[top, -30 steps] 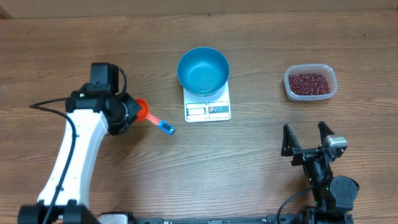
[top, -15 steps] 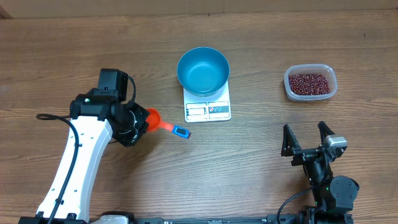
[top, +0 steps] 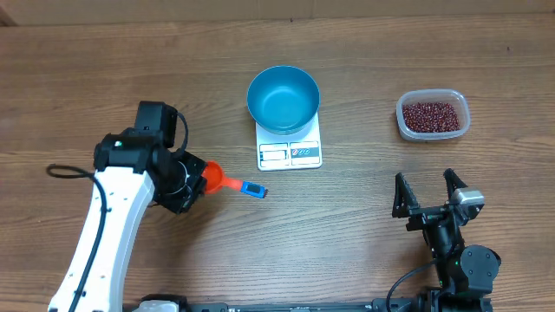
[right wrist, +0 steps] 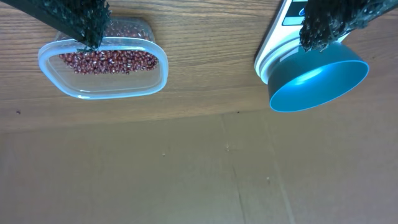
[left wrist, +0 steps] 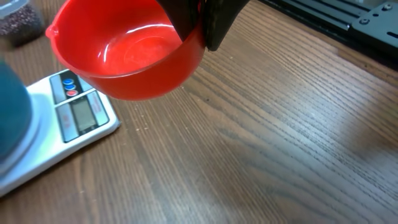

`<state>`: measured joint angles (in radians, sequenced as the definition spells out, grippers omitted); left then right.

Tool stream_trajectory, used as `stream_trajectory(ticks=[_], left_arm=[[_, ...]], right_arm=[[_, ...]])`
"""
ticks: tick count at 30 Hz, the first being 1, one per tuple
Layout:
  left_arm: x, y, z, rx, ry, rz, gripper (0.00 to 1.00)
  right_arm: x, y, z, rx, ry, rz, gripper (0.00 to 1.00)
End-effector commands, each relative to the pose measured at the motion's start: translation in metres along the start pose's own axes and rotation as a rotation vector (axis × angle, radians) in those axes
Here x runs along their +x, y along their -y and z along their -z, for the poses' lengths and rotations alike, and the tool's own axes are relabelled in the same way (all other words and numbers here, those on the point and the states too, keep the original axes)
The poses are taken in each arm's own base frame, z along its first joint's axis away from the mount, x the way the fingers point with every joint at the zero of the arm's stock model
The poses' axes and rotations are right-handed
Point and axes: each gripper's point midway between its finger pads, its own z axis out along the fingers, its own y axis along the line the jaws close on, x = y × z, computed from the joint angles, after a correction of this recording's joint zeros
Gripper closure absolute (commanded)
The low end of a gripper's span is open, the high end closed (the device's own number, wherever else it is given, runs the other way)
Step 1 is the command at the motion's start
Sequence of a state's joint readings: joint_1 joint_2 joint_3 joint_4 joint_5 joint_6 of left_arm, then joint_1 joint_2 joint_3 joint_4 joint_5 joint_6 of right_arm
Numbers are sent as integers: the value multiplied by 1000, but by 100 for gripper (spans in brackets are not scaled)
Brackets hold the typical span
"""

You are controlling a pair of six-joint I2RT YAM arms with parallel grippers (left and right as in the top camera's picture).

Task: Scoop item into bowl and weigh 150g on scale
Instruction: 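Move the right gripper to the cup's blue handle and grasp it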

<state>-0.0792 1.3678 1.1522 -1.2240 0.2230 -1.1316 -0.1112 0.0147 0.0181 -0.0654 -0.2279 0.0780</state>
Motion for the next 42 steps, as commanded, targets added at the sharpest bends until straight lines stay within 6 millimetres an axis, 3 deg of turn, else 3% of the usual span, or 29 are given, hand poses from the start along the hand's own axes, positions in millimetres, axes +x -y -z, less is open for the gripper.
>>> stream_trajectory(ticks=[1, 5, 10, 15, 26, 32, 42], left_arm=[[-2, -1, 16, 48, 73, -1, 96], [-8, -1, 30, 91, 146, -16, 96], [-13, -2, 39, 112, 196, -47, 96], [-12, -3, 39, 107, 192, -46, 96], [-9, -1, 38, 114, 176, -62, 96], [-5, -6, 37, 96, 154, -59, 96], [-4, -7, 37, 94, 149, -50, 96]], right_arm=[[-1, 2, 0, 7, 17, 4, 0], [-3, -18, 1, -106, 18, -29, 0], [3, -57, 10, -338, -48, -164, 0], [3, -70, 15, -411, -91, -295, 0], [-54, -84, 29, -431, -93, -328, 0], [-68, -88, 14, -425, -237, -399, 0], [-74, -115, -24, -663, -497, -561, 0]])
